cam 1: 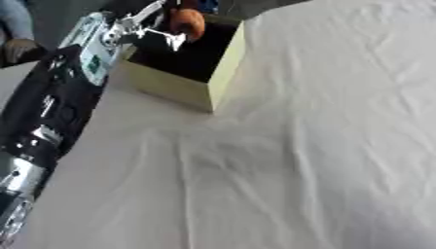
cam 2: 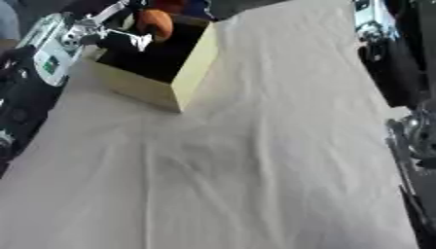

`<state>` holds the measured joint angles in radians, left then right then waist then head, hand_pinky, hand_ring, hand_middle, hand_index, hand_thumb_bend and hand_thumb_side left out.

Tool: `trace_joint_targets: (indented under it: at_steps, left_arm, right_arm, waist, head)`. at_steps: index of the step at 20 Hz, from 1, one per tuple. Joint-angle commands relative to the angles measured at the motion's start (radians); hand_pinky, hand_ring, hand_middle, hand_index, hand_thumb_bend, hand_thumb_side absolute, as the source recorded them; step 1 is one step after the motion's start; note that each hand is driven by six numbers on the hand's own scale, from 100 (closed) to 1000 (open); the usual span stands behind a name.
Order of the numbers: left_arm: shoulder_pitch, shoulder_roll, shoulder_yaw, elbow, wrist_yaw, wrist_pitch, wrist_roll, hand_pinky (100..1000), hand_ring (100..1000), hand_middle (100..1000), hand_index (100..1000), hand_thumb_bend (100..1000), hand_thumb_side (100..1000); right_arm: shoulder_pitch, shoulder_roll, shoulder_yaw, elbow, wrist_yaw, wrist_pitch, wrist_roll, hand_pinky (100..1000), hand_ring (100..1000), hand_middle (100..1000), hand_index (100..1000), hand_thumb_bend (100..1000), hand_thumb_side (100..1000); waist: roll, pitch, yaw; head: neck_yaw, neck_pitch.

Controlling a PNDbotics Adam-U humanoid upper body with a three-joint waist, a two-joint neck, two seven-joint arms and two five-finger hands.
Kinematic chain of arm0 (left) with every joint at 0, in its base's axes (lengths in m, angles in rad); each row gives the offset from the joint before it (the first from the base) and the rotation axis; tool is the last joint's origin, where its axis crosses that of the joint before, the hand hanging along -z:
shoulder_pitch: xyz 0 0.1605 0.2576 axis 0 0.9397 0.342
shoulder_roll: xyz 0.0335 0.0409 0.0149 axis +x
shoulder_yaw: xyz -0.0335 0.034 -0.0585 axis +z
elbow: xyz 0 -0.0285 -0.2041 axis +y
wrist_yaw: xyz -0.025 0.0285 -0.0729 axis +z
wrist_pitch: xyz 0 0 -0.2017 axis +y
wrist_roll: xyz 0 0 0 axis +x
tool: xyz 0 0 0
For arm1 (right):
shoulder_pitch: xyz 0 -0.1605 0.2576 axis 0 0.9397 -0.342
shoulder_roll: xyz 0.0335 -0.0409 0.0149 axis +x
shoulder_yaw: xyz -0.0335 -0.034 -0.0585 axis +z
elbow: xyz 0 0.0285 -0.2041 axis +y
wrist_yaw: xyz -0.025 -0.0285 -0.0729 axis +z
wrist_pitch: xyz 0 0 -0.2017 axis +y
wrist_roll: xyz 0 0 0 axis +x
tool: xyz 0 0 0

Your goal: Pick up objects on the table and place them in the box.

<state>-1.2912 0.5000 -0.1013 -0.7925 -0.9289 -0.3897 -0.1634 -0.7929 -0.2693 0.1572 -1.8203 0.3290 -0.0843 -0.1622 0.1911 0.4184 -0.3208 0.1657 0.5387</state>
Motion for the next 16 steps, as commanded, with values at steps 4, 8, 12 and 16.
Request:
trace_joint_targets:
  at_steps: [4,8,12,16]
  left_arm:
    - [-0.03,0.018,0.023,0.031,-0.088,-0.038,0.015,397,573,615,663,100,100]
    - [-0.027,0.013,0.034,0.063,-0.154,-0.038,0.012,457,614,657,708,100,100]
    - [-0.027,0.009,0.046,0.069,-0.164,-0.053,0.003,599,760,803,867,225,308]
    - [-0.025,0.011,0.051,0.054,-0.143,-0.054,0.028,631,787,821,891,287,368]
  right_arm:
    - [-0.015,-0.011,-0.001,-0.028,-0.011,0.0,-0.003,773,821,676,746,100,885]
    - [-0.011,-0.013,-0.002,-0.03,-0.014,0.001,-0.005,772,818,676,746,100,885]
    - [-0.007,-0.016,-0.005,-0.03,-0.015,0.002,-0.007,771,818,676,745,100,886]
    - [-0.001,-0.016,-0.005,-0.03,-0.018,0.003,-0.009,771,818,676,745,100,886]
  waist:
    - [-0.001,-0.023,-0.01]
    - [0.003,-0.023,-0.012]
    - [0.003,-0.024,-0.01]
    - [0.001,-0.028,-0.004]
  head:
    - [0.013,-0.012]
    - [0.011,-0.01]
    - [0.01,-0.005]
    - [0.01,0.002]
